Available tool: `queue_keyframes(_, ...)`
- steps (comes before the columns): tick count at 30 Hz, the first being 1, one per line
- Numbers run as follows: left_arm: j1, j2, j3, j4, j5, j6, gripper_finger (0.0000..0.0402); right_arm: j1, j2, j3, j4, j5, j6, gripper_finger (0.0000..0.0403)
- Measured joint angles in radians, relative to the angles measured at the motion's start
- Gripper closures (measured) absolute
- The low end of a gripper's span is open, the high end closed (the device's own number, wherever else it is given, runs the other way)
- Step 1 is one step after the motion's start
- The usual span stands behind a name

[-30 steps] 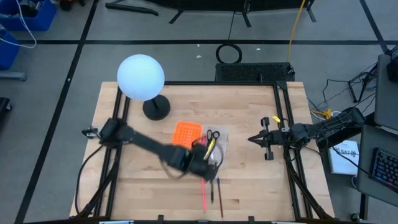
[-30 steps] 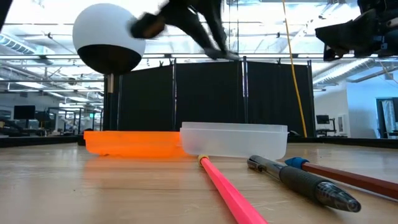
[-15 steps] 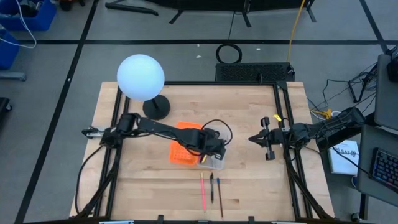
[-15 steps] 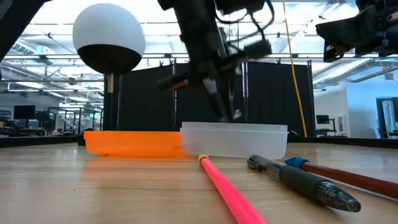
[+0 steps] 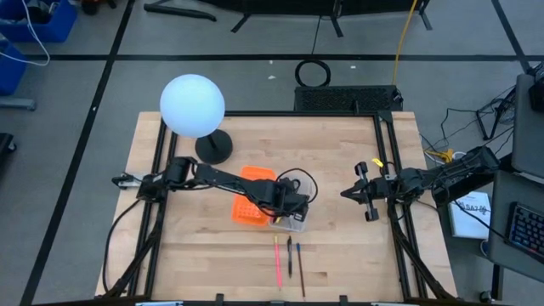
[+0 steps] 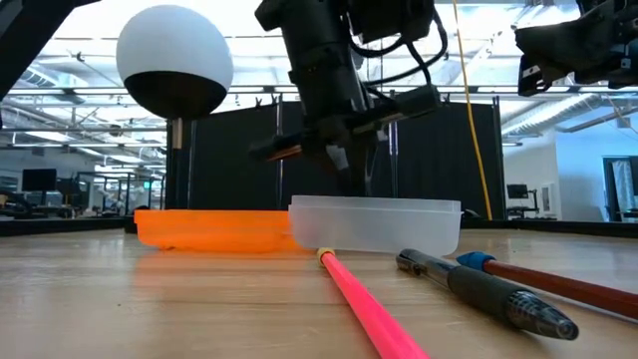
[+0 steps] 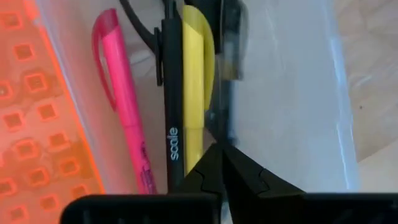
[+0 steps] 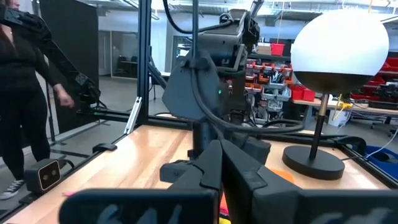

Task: Pick & place school supplies into a supply box
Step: Put the top transparent pen into the orange supply box, then put the brown pencil into the orange supply box

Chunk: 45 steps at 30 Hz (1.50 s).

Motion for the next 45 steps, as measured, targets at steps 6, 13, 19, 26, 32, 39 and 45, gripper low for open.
queue_keyframes(6, -0.010, -0.004, 0.000, 0.007, 0.011, 0.055, 0.0387, 0.000, 0.000, 0.000, 0.000, 0.002, 0.000, 0.0403)
queue_keyframes(13, -0.010, -0.022, 0.022, 0.004, 0.034, 0.136, 0.0287, 0.000, 0.000, 0.000, 0.001, 0.002, 0.026, 0.0403)
queue_keyframes(19, -0.032, -0.124, 0.068, 0.034, -0.073, 0.354, 0.0228, 0.000, 0.001, 0.000, 0.000, 0.002, 0.025, 0.0403)
queue_keyframes(26, -0.163, -0.404, 0.057, -0.240, -0.578, 0.424, 0.0268, 0.000, 0.003, 0.000, -0.008, -0.001, 0.026, 0.0403)
queue_keyframes(32, -0.295, -0.631, -0.077, -0.433, -0.677, 0.367, 0.0386, 0.000, 0.002, 0.000, -0.025, -0.051, 0.026, 0.0403)
queue_keyframes(39, -0.297, -0.885, -0.338, -0.333, -0.675, 0.515, 0.0397, 0.000, 0.002, 0.000, -0.011, -0.103, -0.088, 0.0403)
queue_keyframes(45, -0.240, -1.046, -0.554, 0.125, -0.387, 1.179, 0.0397, 0.000, 0.002, 0.000, -0.099, -0.103, -0.115, 0.0403)
